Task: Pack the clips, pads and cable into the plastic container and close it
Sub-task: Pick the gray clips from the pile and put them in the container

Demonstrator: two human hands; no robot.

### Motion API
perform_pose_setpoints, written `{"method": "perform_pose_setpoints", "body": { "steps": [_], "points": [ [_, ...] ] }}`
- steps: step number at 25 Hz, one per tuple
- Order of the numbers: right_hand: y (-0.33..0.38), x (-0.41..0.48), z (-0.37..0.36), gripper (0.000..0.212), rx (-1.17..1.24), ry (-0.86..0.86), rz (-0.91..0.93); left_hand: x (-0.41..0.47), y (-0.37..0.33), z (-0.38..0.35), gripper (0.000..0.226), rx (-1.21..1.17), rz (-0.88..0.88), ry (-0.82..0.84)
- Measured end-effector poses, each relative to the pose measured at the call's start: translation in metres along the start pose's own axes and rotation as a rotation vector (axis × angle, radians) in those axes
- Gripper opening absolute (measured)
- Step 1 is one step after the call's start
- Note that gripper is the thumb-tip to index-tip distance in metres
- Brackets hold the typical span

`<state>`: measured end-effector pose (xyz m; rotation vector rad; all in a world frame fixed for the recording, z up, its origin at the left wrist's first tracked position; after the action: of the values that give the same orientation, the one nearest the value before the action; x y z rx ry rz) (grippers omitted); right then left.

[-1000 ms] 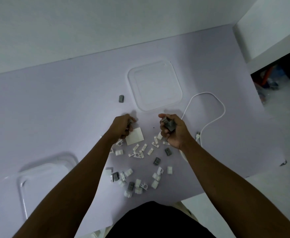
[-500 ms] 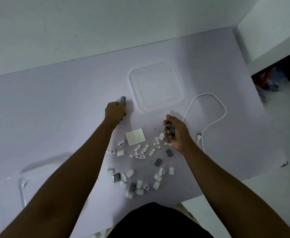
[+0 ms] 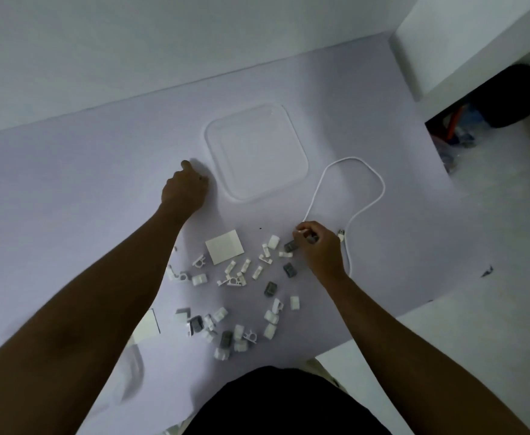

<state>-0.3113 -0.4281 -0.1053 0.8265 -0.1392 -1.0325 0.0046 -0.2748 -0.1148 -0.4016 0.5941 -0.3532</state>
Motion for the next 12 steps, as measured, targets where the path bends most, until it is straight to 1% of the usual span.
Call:
{"method": "perform_pose_setpoints", "body": {
  "steps": [2, 4, 5, 6, 8, 10, 12],
  "points": [
    [-0.001, -0.012, -0.006, 0.023, -0.098, 0.082, 0.048, -0.011, -0.004, -0.002, 0.046, -0.061, 0.004, 0.010],
    [-0.002, -0.020, -0.018, 0.035, -0.209, 0.175, 0.075, -0.030, -0.011, -0.006, 0.042, -0.128, -0.036, 0.019],
    [-0.005, -0.023, -0.023, 0.038, -0.256, 0.203, 0.073, -0.041, -0.014, -0.007, 0.040, -0.159, -0.062, 0.025],
    [-0.007, -0.025, -0.025, 0.038, -0.292, 0.212, 0.060, -0.054, -0.017, -0.009, 0.038, -0.184, -0.087, 0.030],
    [-0.006, -0.026, -0.024, 0.029, -0.336, 0.172, 0.055, -0.079, -0.019, -0.010, 0.036, -0.226, -0.119, 0.046],
    [0.002, -0.031, -0.020, 0.014, -0.332, 0.109, 0.080, -0.105, -0.012, -0.006, 0.035, -0.271, -0.135, 0.052],
    [0.007, -0.035, -0.016, 0.006, -0.295, 0.071, 0.068, -0.125, 0.000, 0.003, 0.036, -0.325, -0.133, 0.046]
  ]
}}
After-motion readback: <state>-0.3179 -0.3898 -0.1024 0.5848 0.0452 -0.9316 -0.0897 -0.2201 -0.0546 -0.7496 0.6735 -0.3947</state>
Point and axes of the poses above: each hand's wrist, its own x-axis towards the middle knuckle, its own z-axis out of the back of the hand, y = z × x, the point moved 9 cm from there along x, towards the middle knuckle, and after that the axes turned 9 degrees about -x, right-handed, at the moved point
